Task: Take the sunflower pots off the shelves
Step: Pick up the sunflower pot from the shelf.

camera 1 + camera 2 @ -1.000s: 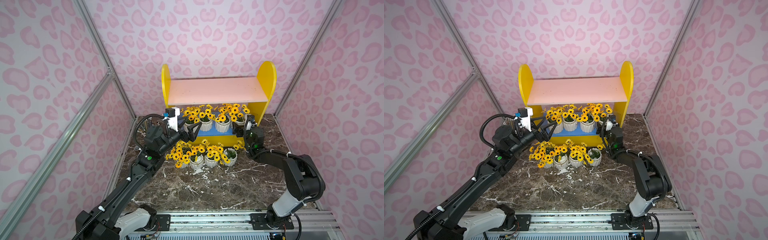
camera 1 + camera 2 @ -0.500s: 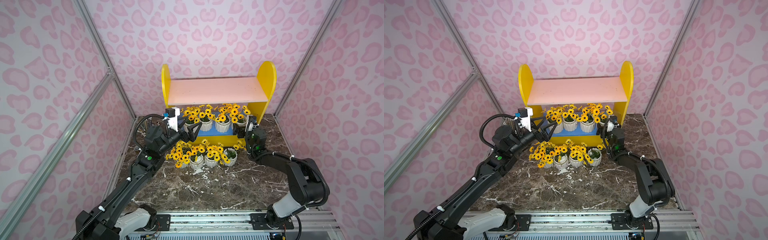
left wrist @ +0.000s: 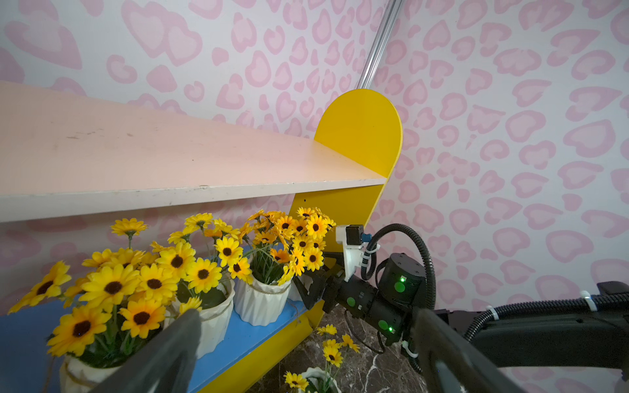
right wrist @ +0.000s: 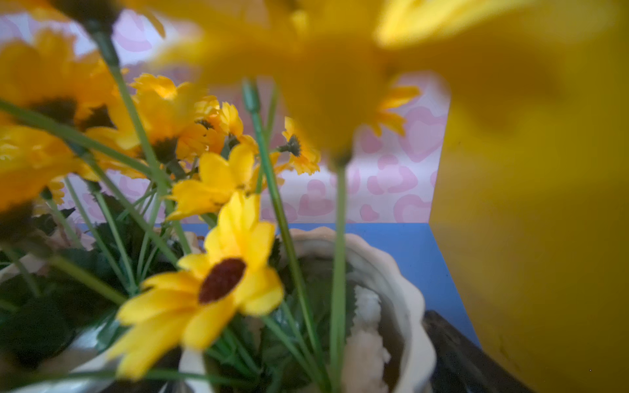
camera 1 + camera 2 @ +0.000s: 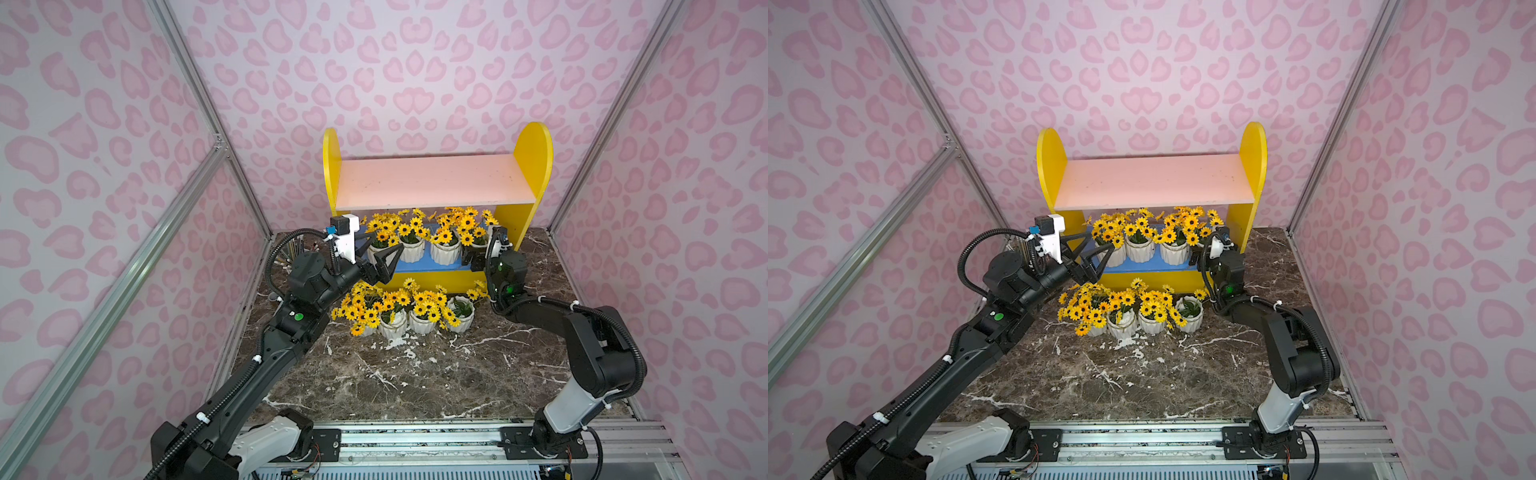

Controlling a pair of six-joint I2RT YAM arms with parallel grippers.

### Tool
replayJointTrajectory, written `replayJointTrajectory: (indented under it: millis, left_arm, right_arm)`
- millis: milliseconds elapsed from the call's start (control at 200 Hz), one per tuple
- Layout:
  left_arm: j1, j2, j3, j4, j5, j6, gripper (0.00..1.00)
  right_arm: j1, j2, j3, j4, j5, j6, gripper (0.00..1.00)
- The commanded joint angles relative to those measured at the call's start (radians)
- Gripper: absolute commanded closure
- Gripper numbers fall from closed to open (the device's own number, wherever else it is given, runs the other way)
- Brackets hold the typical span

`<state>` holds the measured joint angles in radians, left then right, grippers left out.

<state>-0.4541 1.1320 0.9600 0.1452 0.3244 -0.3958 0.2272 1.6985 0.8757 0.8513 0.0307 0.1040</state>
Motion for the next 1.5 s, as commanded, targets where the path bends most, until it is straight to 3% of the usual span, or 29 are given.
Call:
replayJointTrajectory:
  millis: [0, 195, 515, 780, 880, 1095, 1495]
  left_arm:
    - [0.002, -0.006, -0.003, 0.04, -0.002, 0.003, 0.0]
    - [0.002, -0.005, -0.003, 0.039, -0.001, 0.005, 0.0]
    - [0.002, -0.003, -0.003, 0.042, 0.01, 0.003, 0.0]
    - [0.002, -0.006, -0.004, 0.046, 0.011, 0.002, 0.0]
    - [0.002, -0.004, -0.003, 0.046, 0.013, 0.0, 0.0]
    - [0.002, -0.003, -0.007, 0.051, 0.018, -0.003, 0.0]
    - [0.002, -0.008, -0.009, 0.049, -0.001, -0.003, 0.02]
  right_arm:
    - [0.001, 0.01, 0.012, 0.083, 0.002, -0.016, 0.01]
    - [0.002, -0.01, -0.007, 0.103, 0.026, -0.023, 0.02]
    - [0.0, -0.021, -0.017, 0.085, 0.02, -0.047, 0.19]
    - [0.009, -0.074, -0.087, 0.086, 0.039, -0.067, 0.21]
    - [0.014, -0.094, -0.114, 0.085, 0.053, -0.076, 0.19]
    - [0.03, -0.082, -0.102, 0.044, 0.088, -0.11, 0.01]
    - [0.028, -0.044, -0.044, 0.047, 0.077, -0.072, 0.01]
